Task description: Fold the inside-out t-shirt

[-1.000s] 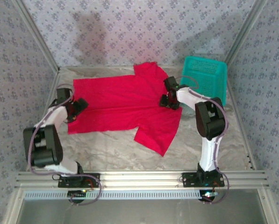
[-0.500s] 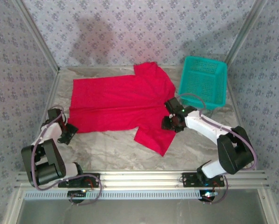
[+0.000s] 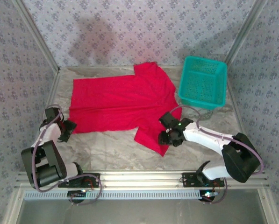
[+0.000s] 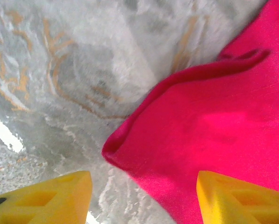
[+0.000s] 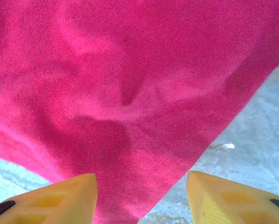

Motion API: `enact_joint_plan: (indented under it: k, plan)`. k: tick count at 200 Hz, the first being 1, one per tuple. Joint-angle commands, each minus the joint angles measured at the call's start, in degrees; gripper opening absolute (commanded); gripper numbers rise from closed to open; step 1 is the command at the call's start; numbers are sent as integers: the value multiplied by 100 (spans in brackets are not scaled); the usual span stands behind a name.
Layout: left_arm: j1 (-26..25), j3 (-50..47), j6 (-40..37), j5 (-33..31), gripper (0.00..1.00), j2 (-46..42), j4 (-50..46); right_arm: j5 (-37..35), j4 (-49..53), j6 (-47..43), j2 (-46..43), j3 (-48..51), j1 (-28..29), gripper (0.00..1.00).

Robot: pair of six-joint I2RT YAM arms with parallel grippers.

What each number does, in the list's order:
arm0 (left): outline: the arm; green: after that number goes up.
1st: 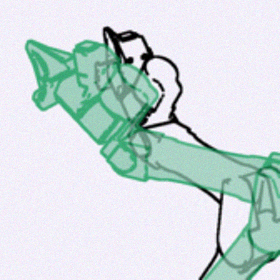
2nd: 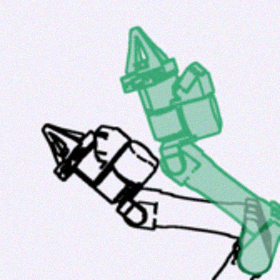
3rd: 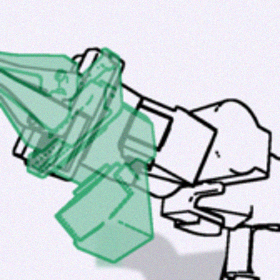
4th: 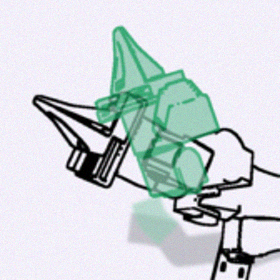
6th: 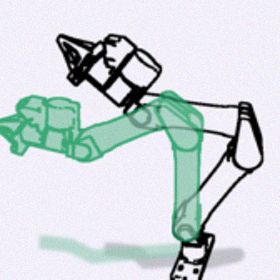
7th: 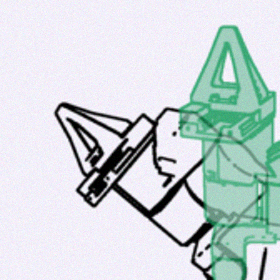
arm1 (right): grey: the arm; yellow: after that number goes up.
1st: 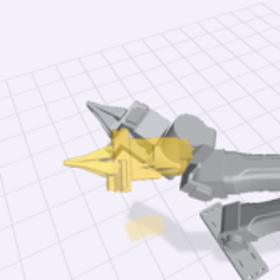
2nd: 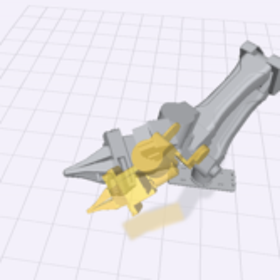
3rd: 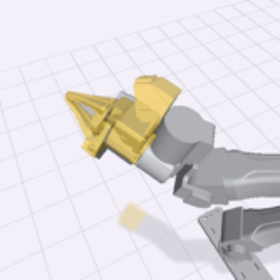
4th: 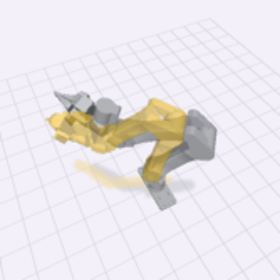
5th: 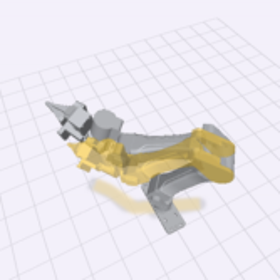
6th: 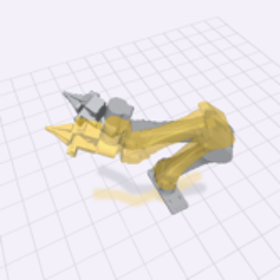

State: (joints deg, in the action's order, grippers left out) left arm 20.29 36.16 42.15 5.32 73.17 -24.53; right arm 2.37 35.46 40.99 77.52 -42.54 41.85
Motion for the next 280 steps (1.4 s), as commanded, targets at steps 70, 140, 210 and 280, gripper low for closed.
enact_joint_plan:
  k: [70,140,210,280]
  plan:
    - [175,119,-7,-3,57,750,465,101,-401,1026,-32,611,983,63]
    - [177,193,-69,-102,18,760,326,-92,-705,911,913,397,931,35]
    - [144,731,60,374,0,62,-241,-1111,549,375,403,-735,769,0]
    - [-111,2058,456,613,0,-1163,-980,-1860,813,-1155,-325,-2762,-308,0]
